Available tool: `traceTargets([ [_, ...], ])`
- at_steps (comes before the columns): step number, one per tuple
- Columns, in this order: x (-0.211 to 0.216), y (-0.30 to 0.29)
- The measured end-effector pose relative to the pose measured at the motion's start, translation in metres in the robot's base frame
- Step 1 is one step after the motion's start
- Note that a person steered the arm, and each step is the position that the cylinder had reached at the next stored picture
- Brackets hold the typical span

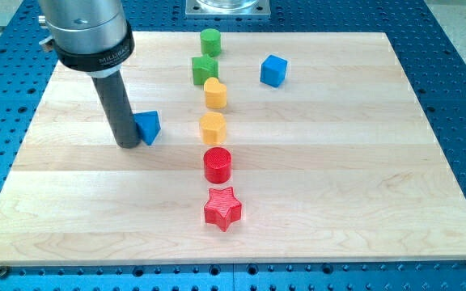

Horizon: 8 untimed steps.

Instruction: Place the triangle in between the yellow blocks

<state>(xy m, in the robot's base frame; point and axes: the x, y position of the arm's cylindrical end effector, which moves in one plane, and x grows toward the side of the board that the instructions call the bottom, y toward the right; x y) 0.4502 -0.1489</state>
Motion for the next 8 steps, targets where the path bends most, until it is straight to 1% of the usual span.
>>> traceTargets([
  [1, -0.016, 0.015],
  [2, -0.024, 0.056],
  [3, -0.034, 0.055],
  [4, -0.048, 0.04],
  [5, -0.048, 0.041],
  [6, -0.042, 0.011],
  [8, -0.017, 0.068],
])
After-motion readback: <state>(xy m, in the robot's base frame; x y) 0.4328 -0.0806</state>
